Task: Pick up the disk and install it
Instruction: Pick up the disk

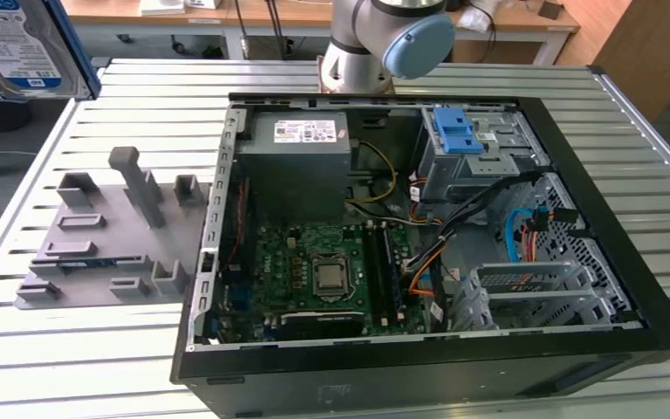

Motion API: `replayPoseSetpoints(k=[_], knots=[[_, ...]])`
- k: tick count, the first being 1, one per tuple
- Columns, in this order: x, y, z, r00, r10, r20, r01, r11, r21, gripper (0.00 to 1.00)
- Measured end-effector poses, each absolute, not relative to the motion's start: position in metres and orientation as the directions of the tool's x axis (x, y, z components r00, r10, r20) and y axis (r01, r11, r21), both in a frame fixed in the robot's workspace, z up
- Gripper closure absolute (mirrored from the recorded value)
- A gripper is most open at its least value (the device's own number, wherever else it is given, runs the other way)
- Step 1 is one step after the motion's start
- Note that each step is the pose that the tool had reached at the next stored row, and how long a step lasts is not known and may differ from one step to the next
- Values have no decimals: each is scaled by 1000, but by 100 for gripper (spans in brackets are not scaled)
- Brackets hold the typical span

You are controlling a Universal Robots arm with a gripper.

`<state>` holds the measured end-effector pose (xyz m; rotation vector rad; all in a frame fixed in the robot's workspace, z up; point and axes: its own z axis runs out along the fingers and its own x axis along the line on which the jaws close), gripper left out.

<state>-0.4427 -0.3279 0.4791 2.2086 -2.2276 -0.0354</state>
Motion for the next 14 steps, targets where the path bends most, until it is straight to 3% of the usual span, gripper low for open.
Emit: replayPoseSetpoints(k=[14], knots=[[-443, -328, 491, -9, -1000, -13, -1000, 8, 19, 64]])
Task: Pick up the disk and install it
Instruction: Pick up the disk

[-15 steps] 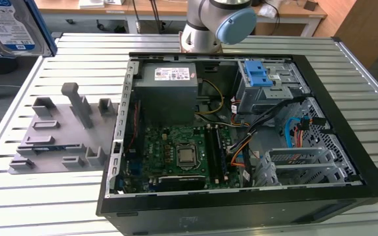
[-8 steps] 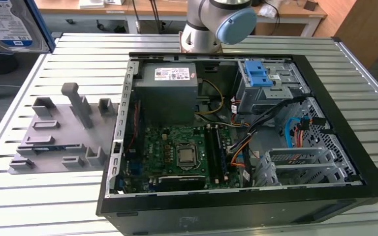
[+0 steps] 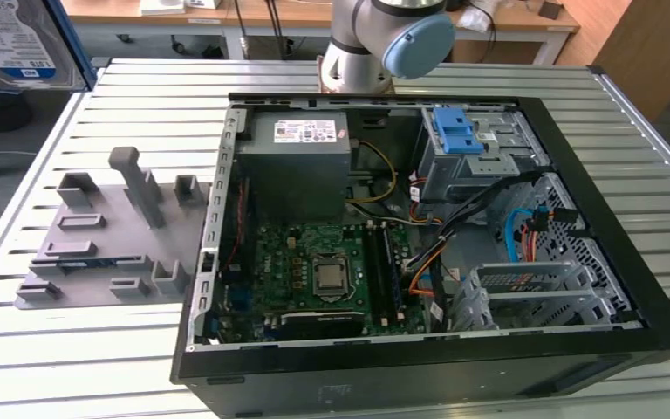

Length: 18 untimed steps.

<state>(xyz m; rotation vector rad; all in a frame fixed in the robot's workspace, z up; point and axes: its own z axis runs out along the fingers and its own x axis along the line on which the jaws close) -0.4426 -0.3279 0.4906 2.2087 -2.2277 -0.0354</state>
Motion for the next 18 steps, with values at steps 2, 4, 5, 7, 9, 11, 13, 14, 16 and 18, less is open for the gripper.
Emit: replayPoseSetpoints(k=[2, 4, 5, 7, 9, 11, 13, 14, 16, 18], knots=[[-443, -328, 491, -9, -1000, -13, -1000, 9, 19, 64], [-443, -330, 491, -9, -1000, -13, -1000, 9, 19, 64], [-443, -332, 491, -9, -1000, -13, -1000, 9, 19, 64], [-443, -336, 491, -9, -1000, -13, -1000, 8, 19, 64], [-443, -340, 491, -9, -1000, -13, -1000, 8, 19, 64], [-442, -344, 491, -9, -1000, -13, -1000, 8, 19, 64], [-441, -346, 491, -9, -1000, -13, -1000, 8, 19, 64], [-439, -347, 491, -9, -1000, -13, -1000, 8, 19, 64], [-437, -349, 491, -9, -1000, -13, -1000, 8, 19, 64], [-435, -353, 491, -9, -1000, -13, -1000, 8, 19, 64]])
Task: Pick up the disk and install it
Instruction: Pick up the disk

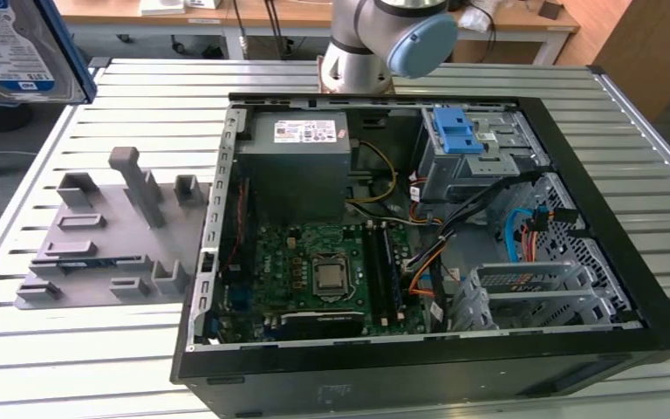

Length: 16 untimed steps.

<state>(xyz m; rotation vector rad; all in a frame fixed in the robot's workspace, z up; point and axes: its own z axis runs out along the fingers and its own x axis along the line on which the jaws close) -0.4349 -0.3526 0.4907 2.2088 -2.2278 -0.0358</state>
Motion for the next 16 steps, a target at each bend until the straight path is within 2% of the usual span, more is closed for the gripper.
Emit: replayPoseSetpoints(k=[16], knots=[[-412, -375, 491, -9, -1000, -14, -1000, 9, 21, 64]])
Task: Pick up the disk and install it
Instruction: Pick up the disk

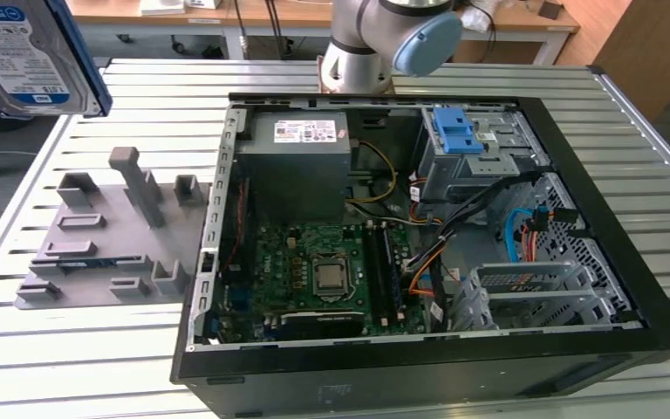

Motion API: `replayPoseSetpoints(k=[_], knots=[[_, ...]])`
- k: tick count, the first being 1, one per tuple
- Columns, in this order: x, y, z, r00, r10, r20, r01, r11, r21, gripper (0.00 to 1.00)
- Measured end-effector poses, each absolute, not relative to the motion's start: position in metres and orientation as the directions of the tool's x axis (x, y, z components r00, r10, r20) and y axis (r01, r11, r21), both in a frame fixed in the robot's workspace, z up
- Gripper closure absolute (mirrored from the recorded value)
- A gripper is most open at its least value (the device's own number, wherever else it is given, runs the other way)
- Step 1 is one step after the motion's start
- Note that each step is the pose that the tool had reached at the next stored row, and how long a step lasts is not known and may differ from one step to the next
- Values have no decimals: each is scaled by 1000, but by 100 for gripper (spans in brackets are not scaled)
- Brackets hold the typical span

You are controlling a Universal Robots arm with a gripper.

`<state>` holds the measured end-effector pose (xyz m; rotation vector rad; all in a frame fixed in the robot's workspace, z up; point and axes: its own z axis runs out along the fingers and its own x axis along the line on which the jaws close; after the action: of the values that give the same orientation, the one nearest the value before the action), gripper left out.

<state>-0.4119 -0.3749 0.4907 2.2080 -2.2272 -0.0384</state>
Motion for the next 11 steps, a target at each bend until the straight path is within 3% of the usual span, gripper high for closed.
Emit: replayPoseSetpoints(k=[11], knots=[[-402, -380, 491, -9, -1000, -14, -1000, 8, 21, 64]])
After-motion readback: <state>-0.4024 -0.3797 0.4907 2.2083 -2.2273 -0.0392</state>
